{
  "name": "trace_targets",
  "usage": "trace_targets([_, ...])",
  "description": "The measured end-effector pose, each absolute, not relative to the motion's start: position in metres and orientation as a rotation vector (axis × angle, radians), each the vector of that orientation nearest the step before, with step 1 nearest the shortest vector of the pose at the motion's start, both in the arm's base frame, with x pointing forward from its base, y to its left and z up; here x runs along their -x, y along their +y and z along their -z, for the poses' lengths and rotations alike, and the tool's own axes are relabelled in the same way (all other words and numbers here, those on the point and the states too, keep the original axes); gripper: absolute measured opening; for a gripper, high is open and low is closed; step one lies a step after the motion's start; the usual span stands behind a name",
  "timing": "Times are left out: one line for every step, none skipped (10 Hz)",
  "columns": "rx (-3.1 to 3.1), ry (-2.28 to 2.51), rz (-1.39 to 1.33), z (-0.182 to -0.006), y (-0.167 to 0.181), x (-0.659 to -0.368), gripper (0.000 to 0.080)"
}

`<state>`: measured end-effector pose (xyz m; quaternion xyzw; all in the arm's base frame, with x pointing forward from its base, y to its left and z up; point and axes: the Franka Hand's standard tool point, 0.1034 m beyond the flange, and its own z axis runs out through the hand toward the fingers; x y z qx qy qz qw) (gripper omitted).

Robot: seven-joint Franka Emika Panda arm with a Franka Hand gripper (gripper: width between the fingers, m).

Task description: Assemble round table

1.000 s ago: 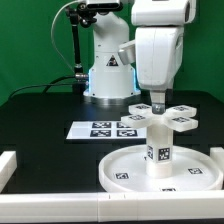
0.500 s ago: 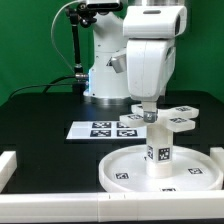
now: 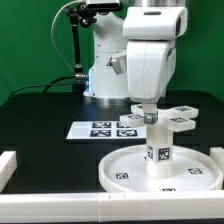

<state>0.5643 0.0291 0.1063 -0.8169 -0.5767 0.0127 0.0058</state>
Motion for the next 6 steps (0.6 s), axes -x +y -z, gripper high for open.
trace_targets([2.558,-1.803,-0.039,-0.1062,0.0291,-0.5645,0.0648])
trace_targets([2.564,-1.796,-0.039,-0.1062,0.0292,-0.5645,0.0648])
trace_targets([2.569,-1.79,-0.038,-0.1063,0.0294,-0.5648,0.0648])
trace_targets([2.574,-1.783,-0.038,-0.1064,0.0298,-0.5652,0.0648])
trace_targets([2.577,-1.779,-0.038,-0.1064,0.0298,-0.5654,0.0648])
trace_targets([2.592,-1.758,-0.038,-0.1064,0.03,-0.5654,0.0648])
